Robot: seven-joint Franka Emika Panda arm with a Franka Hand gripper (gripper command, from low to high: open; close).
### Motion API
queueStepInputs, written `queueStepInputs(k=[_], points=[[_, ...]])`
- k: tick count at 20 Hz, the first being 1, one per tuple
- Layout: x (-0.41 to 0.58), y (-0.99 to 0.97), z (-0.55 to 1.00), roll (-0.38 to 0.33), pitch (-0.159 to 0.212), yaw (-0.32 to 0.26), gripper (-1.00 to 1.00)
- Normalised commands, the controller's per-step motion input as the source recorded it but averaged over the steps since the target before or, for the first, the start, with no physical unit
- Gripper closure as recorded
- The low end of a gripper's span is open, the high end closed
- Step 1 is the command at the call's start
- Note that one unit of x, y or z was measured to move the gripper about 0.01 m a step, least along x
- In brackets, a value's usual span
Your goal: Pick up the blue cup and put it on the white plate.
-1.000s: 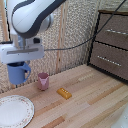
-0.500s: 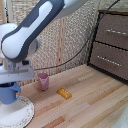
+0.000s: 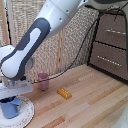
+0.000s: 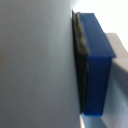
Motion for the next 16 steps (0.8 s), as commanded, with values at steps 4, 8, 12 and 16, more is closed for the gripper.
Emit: queueStepInputs(k=[4, 8, 12, 16], points=[[0.134, 0.1, 0.16, -0.085, -0.087, 0.09, -1.0], [0.005, -0.23, 0.69, -0.01, 0.0, 0.128, -1.0], [0.006, -0.36, 0.81, -0.011, -0.089, 0.107, -1.0], [0.201, -0.29, 0.68, -0.012, -0.162, 0.134, -1.0]])
